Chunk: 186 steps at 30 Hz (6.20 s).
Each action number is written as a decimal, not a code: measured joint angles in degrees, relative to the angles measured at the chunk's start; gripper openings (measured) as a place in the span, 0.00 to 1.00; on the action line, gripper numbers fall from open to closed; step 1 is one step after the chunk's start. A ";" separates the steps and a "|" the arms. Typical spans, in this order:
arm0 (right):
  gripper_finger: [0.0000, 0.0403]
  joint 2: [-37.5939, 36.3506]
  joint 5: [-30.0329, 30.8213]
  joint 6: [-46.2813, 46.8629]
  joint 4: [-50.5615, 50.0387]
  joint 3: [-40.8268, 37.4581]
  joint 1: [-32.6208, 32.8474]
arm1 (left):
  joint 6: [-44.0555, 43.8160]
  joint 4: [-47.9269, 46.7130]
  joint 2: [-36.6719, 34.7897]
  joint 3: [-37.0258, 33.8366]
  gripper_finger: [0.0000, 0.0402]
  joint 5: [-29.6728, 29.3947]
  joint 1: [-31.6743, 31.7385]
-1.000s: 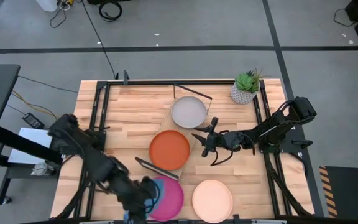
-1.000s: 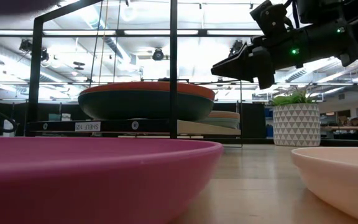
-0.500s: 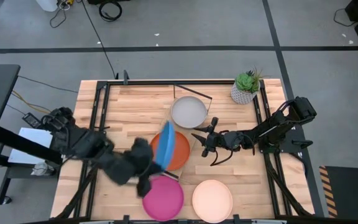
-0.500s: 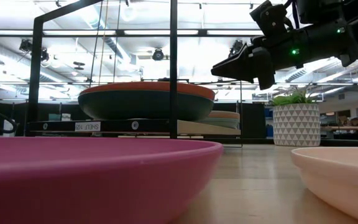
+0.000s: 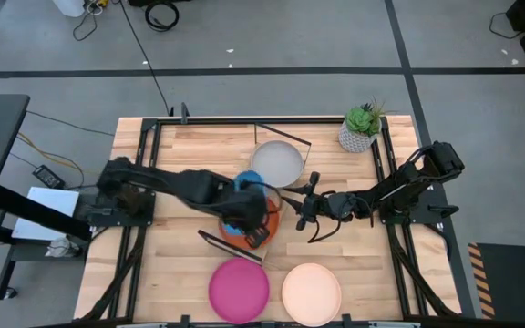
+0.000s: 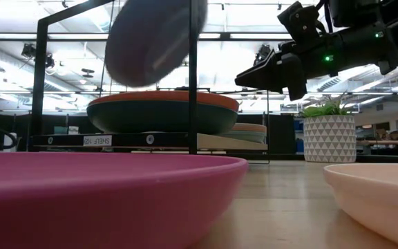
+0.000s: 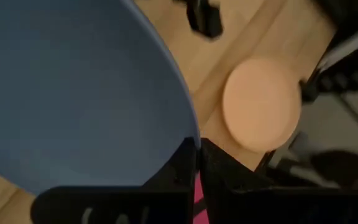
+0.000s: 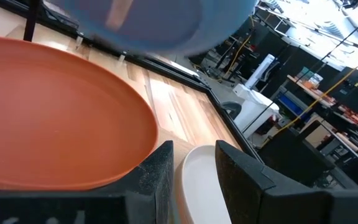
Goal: Place and stack plates onto a shelf
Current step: Stack the blue plate on the top of the orange plate on the shelf, then stack the pink plate on the top of the blue plate on the shelf
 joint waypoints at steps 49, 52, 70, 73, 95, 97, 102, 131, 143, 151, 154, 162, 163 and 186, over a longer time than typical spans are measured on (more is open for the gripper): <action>0.31 0.00 0.22 1.67 -1.77 0.00 1.36 | 29.28 0.19 11.45 10.71 0.24 4.26 -7.28; 0.31 0.00 0.22 1.67 -1.76 0.00 1.36 | 30.80 0.17 11.49 10.71 0.24 4.74 -10.90; 0.31 0.00 0.63 1.54 -0.90 0.00 1.36 | 19.06 -1.11 14.15 10.49 0.24 -9.89 -27.72; 0.31 0.00 0.63 1.49 -0.72 0.00 1.36 | 19.08 -1.22 16.15 10.49 0.24 -9.87 -27.85; 0.31 0.00 0.66 1.46 -0.79 0.00 1.29 | 24.25 -7.14 26.02 10.49 0.37 -7.03 -27.22; 0.31 0.00 0.66 1.46 -0.79 0.02 1.29 | 22.77 -8.89 26.32 10.49 0.40 -6.84 -27.47; 0.31 0.00 0.66 1.50 -0.81 0.01 1.29 | 21.90 -12.51 27.46 10.49 0.43 -5.35 -28.30; 0.31 0.00 0.61 0.63 -0.22 0.02 1.27 | 46.86 -17.47 33.38 10.31 0.43 -6.42 -34.60; 0.31 0.00 0.22 0.63 0.07 0.00 1.27 | 47.62 -12.12 33.52 2.94 0.43 -4.30 -34.87; 0.31 0.00 0.20 0.65 0.04 0.00 1.27 | 47.67 -11.14 33.52 2.86 0.28 -3.95 -34.87; 0.31 0.00 0.20 0.64 0.04 0.02 1.27 | 47.41 -11.29 33.38 2.89 0.18 -2.97 -34.71; 0.31 0.00 0.20 0.65 0.04 0.00 1.27 | 40.47 -11.90 29.51 2.89 0.04 3.45 -32.11; 0.31 0.00 0.19 0.65 0.04 0.01 1.27 | 39.68 -11.42 28.76 2.89 0.04 3.75 -31.80; 0.31 0.00 0.17 0.65 -0.29 0.01 1.27 | 9.85 17.11 5.18 2.86 0.04 21.18 -24.07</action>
